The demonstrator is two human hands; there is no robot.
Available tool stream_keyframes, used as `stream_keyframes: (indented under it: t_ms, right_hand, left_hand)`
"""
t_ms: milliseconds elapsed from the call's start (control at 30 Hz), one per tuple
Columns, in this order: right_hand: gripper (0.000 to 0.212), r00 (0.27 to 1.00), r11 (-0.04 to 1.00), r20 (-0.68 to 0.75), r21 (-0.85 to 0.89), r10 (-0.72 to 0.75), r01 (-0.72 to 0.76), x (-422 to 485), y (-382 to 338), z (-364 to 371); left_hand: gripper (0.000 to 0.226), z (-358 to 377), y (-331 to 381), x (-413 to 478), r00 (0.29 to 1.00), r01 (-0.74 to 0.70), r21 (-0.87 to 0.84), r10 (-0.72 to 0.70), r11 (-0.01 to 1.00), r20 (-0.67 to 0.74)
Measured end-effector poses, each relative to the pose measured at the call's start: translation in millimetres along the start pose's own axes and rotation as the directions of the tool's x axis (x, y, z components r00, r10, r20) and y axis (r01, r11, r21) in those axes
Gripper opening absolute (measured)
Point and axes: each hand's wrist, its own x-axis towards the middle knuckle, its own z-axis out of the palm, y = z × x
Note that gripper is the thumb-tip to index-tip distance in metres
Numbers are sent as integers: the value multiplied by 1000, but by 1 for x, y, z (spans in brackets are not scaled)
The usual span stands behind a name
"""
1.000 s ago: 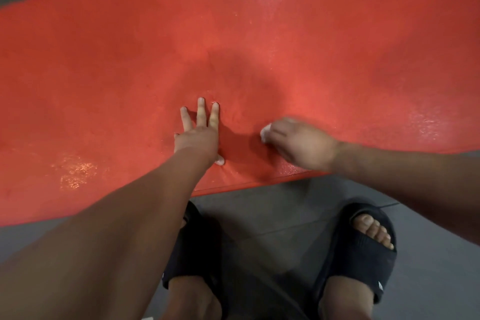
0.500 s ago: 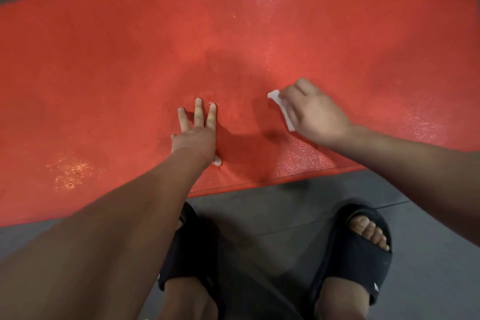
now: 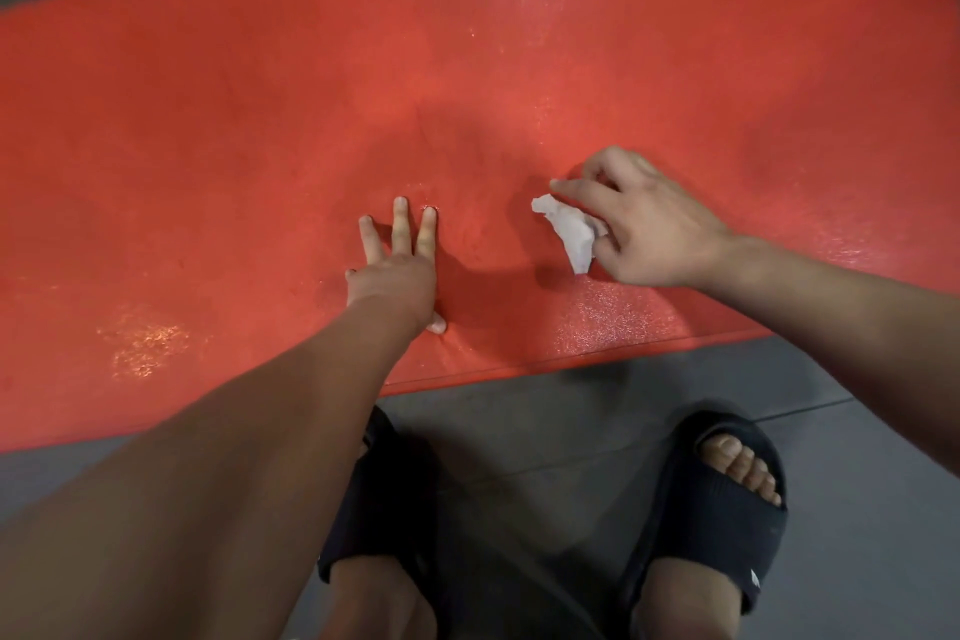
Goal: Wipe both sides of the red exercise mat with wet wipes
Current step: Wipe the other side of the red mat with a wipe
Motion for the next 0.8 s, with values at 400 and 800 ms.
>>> stream_keyframes:
  t_ms: [400,800]
  right_hand:
    - [18,996,994,38,-57,-86,88,20,11,23]
    - [35,998,995,54,-99,-11,16,28,9,13]
  left_hand:
    - [144,0,-1,0,1000,-2,-9,2,1000,-4]
    - [144,0,-2,0,1000,-5,-3,5,1000,1]
